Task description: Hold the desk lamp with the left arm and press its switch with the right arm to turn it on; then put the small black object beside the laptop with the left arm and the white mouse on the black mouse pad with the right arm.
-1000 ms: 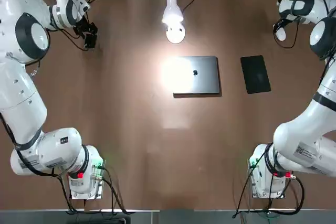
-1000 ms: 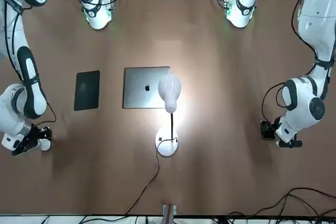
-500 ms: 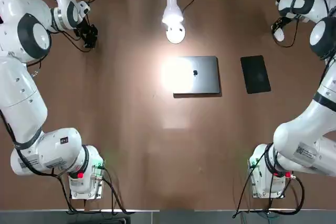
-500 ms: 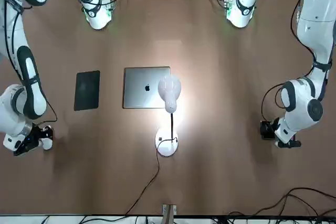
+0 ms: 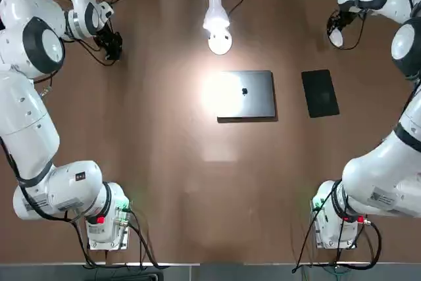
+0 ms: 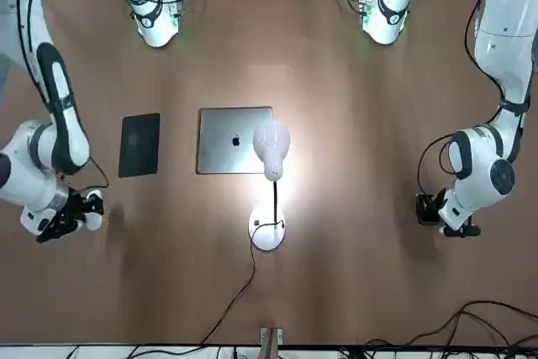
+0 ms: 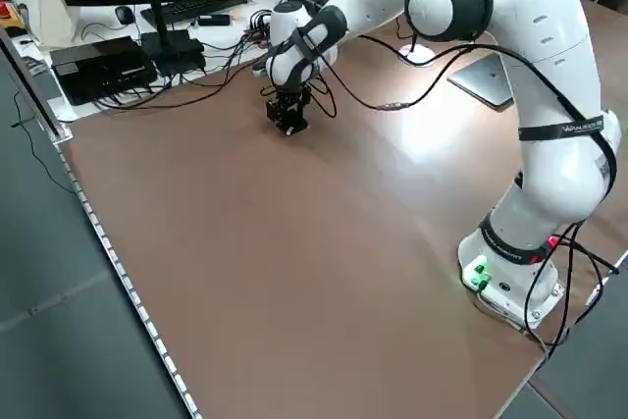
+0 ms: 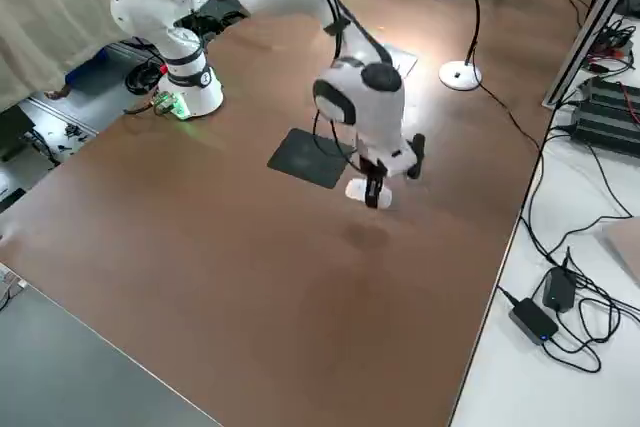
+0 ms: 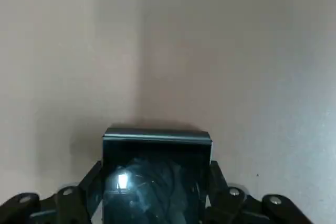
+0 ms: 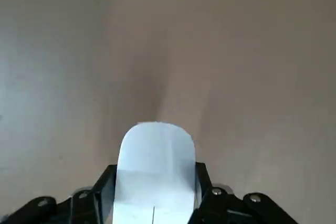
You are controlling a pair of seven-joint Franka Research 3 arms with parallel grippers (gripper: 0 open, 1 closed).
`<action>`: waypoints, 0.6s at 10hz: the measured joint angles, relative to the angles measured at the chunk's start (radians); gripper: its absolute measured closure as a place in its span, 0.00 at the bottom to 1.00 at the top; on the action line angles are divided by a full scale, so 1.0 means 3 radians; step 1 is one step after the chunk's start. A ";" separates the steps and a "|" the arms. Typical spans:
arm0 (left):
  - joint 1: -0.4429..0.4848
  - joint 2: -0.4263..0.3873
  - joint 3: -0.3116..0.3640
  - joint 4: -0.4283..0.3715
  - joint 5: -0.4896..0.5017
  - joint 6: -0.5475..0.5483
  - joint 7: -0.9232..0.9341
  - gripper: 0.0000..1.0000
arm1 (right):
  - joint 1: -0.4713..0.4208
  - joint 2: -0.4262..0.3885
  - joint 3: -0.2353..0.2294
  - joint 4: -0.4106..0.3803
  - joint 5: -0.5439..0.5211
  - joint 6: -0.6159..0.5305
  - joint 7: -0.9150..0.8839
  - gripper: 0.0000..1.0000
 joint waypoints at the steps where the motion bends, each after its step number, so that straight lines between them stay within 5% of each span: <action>1: -0.0004 -0.0089 -0.0014 -0.0059 0.0000 0.0000 0.0000 0.20 | 0.0114 -0.0276 0.0001 -0.0371 0.0000 0.0088 0.0244 0.36; 3: -0.0081 -0.0480 -0.0172 -0.0383 0.0000 -0.0011 -0.0252 0.20 | 0.0332 -0.0769 0.0003 -0.1119 0.0001 0.0301 0.0703 0.36; 6: -0.0806 -0.0878 -0.0300 -0.0911 0.0002 -0.0018 -0.1265 0.20 | 0.0436 -0.1180 -0.0002 -0.1909 0.0001 0.0525 0.0914 0.36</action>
